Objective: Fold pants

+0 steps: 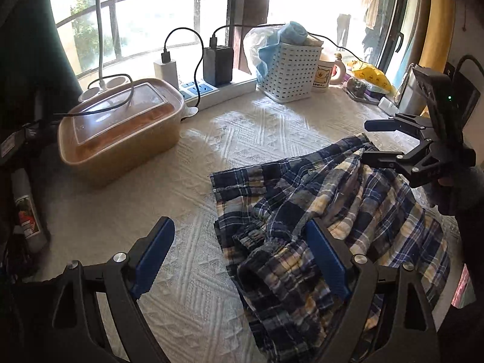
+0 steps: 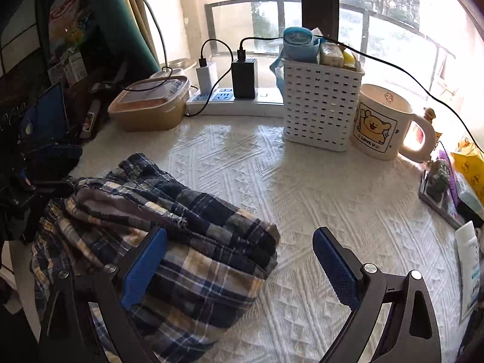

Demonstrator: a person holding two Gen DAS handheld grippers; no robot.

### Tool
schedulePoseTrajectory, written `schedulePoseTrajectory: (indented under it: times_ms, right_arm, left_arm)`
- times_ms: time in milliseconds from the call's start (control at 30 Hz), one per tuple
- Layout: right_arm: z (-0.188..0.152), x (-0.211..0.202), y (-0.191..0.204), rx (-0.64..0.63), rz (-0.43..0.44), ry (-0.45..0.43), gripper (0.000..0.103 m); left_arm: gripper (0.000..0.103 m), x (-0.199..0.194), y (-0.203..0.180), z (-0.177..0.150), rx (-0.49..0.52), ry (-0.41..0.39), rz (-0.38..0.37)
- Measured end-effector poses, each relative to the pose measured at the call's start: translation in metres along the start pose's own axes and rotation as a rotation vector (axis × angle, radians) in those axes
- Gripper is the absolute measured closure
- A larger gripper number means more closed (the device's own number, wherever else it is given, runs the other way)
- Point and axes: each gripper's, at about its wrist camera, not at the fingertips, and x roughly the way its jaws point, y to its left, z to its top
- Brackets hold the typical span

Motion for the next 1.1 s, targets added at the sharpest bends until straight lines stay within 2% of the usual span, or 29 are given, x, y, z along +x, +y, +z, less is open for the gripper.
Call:
schedulePoseTrajectory:
  times_ms: [167, 233, 300, 400, 533, 633, 733, 833, 967, 1100]
  right_arm:
    - [0.005, 0.026, -0.008, 0.015, -0.009, 0.025, 0.006]
    - [0.008, 0.033, -0.011, 0.024, -0.008, 0.026, 0.006]
    - [0.011, 0.038, -0.013, 0.035, -0.015, 0.023, 0.006]
    - [0.015, 0.043, -0.017, 0.054, -0.044, 0.017, 0.006]
    - [0.016, 0.023, -0.02, 0.069, -0.034, -0.029, 0.006]
    - [0.013, -0.001, -0.021, 0.08, -0.01, -0.076, 0.006]
    - [0.007, -0.019, -0.017, 0.086, 0.027, -0.09, 0.006]
    - [-0.002, -0.026, -0.005, 0.056, 0.049, -0.064, 0.006]
    - [-0.014, -0.012, 0.008, 0.019, 0.036, -0.009, 0.006]
    - [-0.016, 0.01, -0.001, 0.059, 0.012, 0.006, 0.006]
  left_arm:
    - [0.014, 0.019, 0.018, 0.003, -0.028, 0.015, 0.068]
    - [0.014, 0.025, 0.024, 0.004, -0.041, 0.03, 0.07]
    - [0.014, 0.018, 0.024, 0.007, -0.043, 0.008, 0.069]
    - [0.015, -0.008, 0.02, 0.011, -0.05, -0.065, 0.02]
    - [0.014, -0.038, 0.011, 0.009, -0.037, -0.14, -0.102]
    - [0.014, -0.034, -0.002, 0.0, 0.024, -0.106, -0.126]
    - [0.015, -0.009, -0.007, -0.01, 0.048, -0.02, -0.066]
    - [0.014, 0.006, 0.001, -0.012, 0.02, -0.003, -0.025]
    - [0.014, 0.015, 0.013, -0.008, -0.039, -0.009, -0.012]
    - [0.013, 0.028, 0.018, -0.01, -0.066, 0.015, 0.008]
